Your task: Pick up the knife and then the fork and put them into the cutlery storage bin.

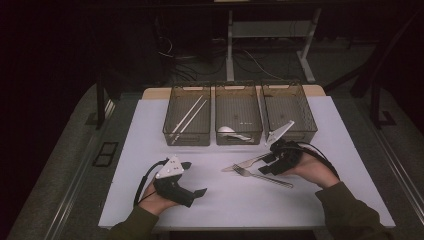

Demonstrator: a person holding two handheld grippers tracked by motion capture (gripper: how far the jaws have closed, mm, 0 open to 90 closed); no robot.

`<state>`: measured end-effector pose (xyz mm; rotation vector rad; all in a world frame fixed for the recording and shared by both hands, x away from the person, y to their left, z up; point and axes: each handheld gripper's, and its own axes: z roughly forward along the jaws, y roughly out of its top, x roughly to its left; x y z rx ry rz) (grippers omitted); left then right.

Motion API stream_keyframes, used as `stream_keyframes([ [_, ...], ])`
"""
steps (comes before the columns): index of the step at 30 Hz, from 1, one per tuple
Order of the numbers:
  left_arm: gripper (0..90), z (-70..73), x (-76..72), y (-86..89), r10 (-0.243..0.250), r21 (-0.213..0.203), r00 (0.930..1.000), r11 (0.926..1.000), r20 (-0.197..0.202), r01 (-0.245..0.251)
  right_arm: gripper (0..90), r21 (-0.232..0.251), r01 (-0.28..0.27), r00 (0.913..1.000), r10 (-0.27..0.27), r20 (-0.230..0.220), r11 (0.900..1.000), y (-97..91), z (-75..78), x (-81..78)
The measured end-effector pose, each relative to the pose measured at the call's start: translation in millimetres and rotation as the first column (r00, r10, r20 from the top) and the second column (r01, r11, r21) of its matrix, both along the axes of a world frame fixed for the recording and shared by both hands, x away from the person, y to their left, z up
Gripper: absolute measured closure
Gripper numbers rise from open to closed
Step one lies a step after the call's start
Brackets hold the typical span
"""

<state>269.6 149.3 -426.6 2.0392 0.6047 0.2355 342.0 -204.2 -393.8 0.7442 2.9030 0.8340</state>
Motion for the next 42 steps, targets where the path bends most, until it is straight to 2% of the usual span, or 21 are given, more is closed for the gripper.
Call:
stream_keyframes([
  [5,0.0,-0.1,0.0,0.1,-0.001,-0.002,1.0000,1.0000,-0.001,0.001,59.9,-0.055,-0.058,0.9981,0.057,-0.023,0.9968,13.4,-4.0,2.6],
  [10,0.0,0.1,0.0,0.4,-0.002,-0.002,1.0000,1.0000,-0.001,0.002,64.1,-0.120,-0.098,0.9945,0.092,-0.049,0.9879,24.6,-8.2,4.8],
  [17,0.0,-0.1,0.0,0.4,-0.003,-0.002,1.0000,1.0000,0.000,0.003,70.6,-0.191,-0.124,0.9907,0.111,-0.079,0.9737,35.0,-14.6,4.8],
  [26,0.0,-0.1,-0.1,0.2,-0.004,-0.001,1.0000,1.0000,0.000,0.004,77.8,-0.268,-0.150,0.9873,0.129,-0.092,0.9517,41.0,-25.4,4.0],
  [30,0.0,-0.4,-0.2,-0.2,-0.003,0.001,1.0000,1.0000,-0.001,0.003,81.9,-0.300,-0.150,0.9884,0.136,-0.068,0.9421,44.0,-25.9,2.4],
  [34,0.0,-0.7,-0.2,-0.5,-0.001,0.000,1.0000,1.0000,-0.001,0.001,84.3,-0.336,-0.160,0.9869,0.156,-0.041,0.9282,48.3,-25.6,-1.7],
  [38,0.0,-0.4,-0.5,-0.2,-0.002,0.003,1.0000,1.0000,0.001,0.002,84.8,-0.336,-0.156,0.9876,0.152,-0.037,0.9290,48.5,-25.4,-2.4],
  [42,0.0,-0.4,-0.3,0.0,-0.004,0.002,1.0000,1.0000,0.001,0.004,85.1,-0.307,-0.136,0.9907,0.128,-0.047,0.9420,43.9,-25.2,-0.5],
])
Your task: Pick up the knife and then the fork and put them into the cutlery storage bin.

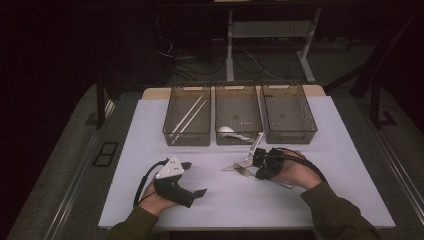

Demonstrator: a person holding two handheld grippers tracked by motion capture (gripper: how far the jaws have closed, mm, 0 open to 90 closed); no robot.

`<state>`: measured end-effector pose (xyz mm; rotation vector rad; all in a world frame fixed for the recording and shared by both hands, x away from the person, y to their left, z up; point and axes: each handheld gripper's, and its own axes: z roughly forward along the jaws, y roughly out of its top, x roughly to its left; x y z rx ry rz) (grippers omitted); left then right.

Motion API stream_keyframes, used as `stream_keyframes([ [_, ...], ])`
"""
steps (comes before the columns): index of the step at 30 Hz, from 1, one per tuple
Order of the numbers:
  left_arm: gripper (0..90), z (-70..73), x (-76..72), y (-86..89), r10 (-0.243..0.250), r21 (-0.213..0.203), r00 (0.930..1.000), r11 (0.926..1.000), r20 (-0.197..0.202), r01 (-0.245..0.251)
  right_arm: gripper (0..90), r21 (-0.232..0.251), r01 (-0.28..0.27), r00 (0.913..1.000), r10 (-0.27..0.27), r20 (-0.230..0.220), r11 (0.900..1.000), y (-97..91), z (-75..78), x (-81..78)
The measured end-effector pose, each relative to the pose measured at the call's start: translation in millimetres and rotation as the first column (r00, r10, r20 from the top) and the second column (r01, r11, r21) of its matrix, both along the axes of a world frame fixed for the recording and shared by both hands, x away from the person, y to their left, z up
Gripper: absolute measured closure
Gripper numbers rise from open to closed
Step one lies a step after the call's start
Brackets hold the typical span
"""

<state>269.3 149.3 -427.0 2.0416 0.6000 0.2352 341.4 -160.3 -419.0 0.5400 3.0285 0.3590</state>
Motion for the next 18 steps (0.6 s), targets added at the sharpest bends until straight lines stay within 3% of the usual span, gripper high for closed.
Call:
stream_keyframes([
  [10,0.0,0.4,-0.3,0.1,-0.001,0.001,1.0000,1.0000,0.003,0.001,85.1,0.106,0.044,0.9988,-0.041,-0.026,0.9935,-16.8,10.9,1.0],
  [13,0.0,0.4,-0.2,0.1,-0.002,0.000,1.0000,1.0000,0.002,0.002,85.2,0.158,0.049,0.9988,-0.048,-0.010,0.9863,-24.2,17.1,2.0],
  [18,0.0,0.4,-0.2,0.2,-0.002,0.001,1.0000,1.0000,0.003,0.002,85.3,0.250,0.084,0.9964,-0.085,-0.007,0.9646,-37.0,28.2,3.4],
])
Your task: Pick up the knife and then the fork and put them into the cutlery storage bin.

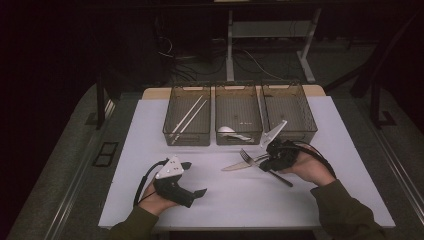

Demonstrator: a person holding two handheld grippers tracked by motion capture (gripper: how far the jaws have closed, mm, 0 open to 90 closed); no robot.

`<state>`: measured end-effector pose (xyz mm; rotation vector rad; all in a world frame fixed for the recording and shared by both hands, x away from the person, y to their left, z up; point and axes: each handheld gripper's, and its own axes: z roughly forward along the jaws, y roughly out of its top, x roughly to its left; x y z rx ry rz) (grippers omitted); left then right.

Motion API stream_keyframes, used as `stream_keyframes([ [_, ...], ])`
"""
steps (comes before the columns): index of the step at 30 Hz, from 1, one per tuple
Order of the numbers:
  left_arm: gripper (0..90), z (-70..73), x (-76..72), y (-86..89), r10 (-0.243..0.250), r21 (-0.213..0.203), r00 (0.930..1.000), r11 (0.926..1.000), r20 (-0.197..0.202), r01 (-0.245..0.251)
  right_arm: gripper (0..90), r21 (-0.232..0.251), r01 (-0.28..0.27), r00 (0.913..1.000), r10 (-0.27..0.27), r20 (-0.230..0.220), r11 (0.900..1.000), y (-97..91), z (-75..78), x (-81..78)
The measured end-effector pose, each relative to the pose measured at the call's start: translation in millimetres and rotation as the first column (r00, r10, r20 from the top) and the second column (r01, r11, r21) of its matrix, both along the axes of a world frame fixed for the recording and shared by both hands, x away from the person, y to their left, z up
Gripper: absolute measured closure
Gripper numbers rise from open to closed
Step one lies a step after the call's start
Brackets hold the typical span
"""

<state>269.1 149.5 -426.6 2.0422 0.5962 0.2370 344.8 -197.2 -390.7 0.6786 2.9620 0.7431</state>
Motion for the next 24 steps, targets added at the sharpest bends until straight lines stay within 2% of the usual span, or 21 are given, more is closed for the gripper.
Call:
stream_keyframes([
  [3,0.0,0.0,0.2,0.1,0.001,0.000,1.0000,1.0000,0.000,-0.001,85.3,0.054,0.034,0.9994,-0.034,0.002,0.9980,-7.8,5.9,0.4],
  [7,0.0,0.0,0.2,0.2,0.001,0.000,1.0000,1.0000,0.000,-0.001,85.3,0.126,0.066,0.9976,-0.068,0.016,0.9899,-19.9,15.3,1.7],
  [10,0.0,0.0,0.3,0.2,0.001,0.000,1.0000,1.0000,0.000,-0.001,85.3,0.187,0.107,0.9935,-0.112,0.019,0.9766,-28.4,22.9,2.4],
  [14,0.0,0.0,0.4,0.2,0.004,-0.002,1.0000,1.0000,-0.002,-0.004,85.3,0.245,0.143,0.9872,-0.156,0.034,0.9590,-39.4,31.8,4.0],
  [18,0.0,0.0,0.3,0.3,0.007,-0.003,1.0000,1.0000,-0.002,-0.007,85.3,0.295,0.189,0.9753,-0.214,0.055,0.9365,-50.8,41.2,6.5],
  [20,0.0,-0.2,0.4,0.1,0.007,-0.003,1.0000,1.0000,-0.003,-0.007,85.3,0.325,0.210,0.9675,-0.244,0.067,0.9221,-57.2,45.7,8.8],
  [23,0.0,-0.6,0.4,0.0,0.010,-0.010,0.9999,0.9999,-0.004,-0.010,85.3,0.373,0.243,0.9549,-0.288,0.071,0.8954,-66.8,52.4,12.8],
  [24,0.0,-0.7,0.6,0.2,0.011,-0.010,0.9999,0.9999,-0.004,-0.011,85.3,0.384,0.255,0.9487,-0.307,0.077,0.8873,-69.6,54.5,14.0],
])
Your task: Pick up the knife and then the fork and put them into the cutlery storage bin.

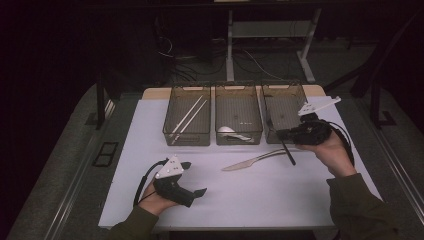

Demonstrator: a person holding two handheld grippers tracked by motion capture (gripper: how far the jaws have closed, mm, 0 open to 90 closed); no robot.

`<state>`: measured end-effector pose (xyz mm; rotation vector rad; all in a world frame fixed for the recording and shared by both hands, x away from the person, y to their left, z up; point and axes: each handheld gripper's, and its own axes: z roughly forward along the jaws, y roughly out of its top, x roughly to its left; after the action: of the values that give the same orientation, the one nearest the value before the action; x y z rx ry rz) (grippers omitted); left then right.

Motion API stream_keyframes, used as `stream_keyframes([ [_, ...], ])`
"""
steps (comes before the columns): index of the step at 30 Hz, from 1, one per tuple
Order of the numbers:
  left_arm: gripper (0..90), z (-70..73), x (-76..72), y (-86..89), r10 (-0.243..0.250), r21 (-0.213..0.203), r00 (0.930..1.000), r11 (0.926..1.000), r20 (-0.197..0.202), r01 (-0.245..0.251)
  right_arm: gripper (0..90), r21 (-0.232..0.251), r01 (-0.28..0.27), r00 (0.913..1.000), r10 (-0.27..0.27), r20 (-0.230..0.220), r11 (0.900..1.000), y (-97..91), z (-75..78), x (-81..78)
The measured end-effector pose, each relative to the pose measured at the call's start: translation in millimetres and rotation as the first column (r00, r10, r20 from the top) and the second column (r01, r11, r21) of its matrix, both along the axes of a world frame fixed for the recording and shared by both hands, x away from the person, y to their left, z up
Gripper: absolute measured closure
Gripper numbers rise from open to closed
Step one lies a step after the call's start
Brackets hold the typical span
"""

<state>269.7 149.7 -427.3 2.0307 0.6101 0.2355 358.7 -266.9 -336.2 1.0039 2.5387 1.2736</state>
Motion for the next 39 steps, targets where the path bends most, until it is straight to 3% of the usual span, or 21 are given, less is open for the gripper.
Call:
stream_keyframes([
  [5,0.0,0.2,0.6,0.7,-0.001,0.006,1.0000,1.0000,-0.001,0.001,85.3,0.052,0.078,0.9963,-0.080,0.034,0.9956,-14.0,9.5,10.4],
  [9,0.0,0.2,1.0,1.1,-0.001,0.002,1.0000,1.0000,-0.001,0.001,85.3,0.072,0.140,0.9880,-0.144,0.055,0.9875,-20.3,16.9,23.0],
  [13,0.0,0.4,1.0,1.5,0.000,-0.003,1.0000,1.0000,0.001,0.000,85.3,0.089,0.205,0.9743,-0.212,0.076,0.9747,-25.9,24.7,38.1],
  [20,0.0,0.2,1.1,2.1,-0.001,-0.004,1.0000,1.0000,-0.003,0.001,85.2,0.119,0.301,0.9411,-0.315,0.123,0.9462,-38.3,33.6,65.0],
  [22,0.0,0.2,0.8,2.0,-0.001,-0.006,1.0000,1.0000,-0.001,0.001,85.2,0.107,0.330,0.9300,-0.343,0.133,0.9378,-41.6,32.3,72.1],
  [26,0.0,0.2,0.5,1.6,-0.001,-0.007,1.0000,1.0000,-0.001,0.001,85.2,0.097,0.369,0.9176,-0.379,0.120,0.9243,-48.6,23.8,83.3],
  [30,0.0,0.2,0.4,1.7,-0.001,-0.008,1.0000,1.0000,-0.002,0.001,85.2,0.056,0.402,0.9064,-0.406,0.115,0.9137,-54.2,11.7,91.0],
  [34,0.0,0.2,0.4,1.7,-0.002,-0.008,1.0000,1.0000,-0.002,0.002,85.2,0.031,0.424,0.9015,-0.425,0.083,0.9053,-59.3,-0.1,95.5],
  [39,0.0,0.2,0.3,1.6,-0.003,-0.008,1.0000,1.0000,-0.002,0.003,85.2,-0.015,0.427,0.9025,-0.425,0.067,0.9040,-63.6,-15.7,97.8],
])
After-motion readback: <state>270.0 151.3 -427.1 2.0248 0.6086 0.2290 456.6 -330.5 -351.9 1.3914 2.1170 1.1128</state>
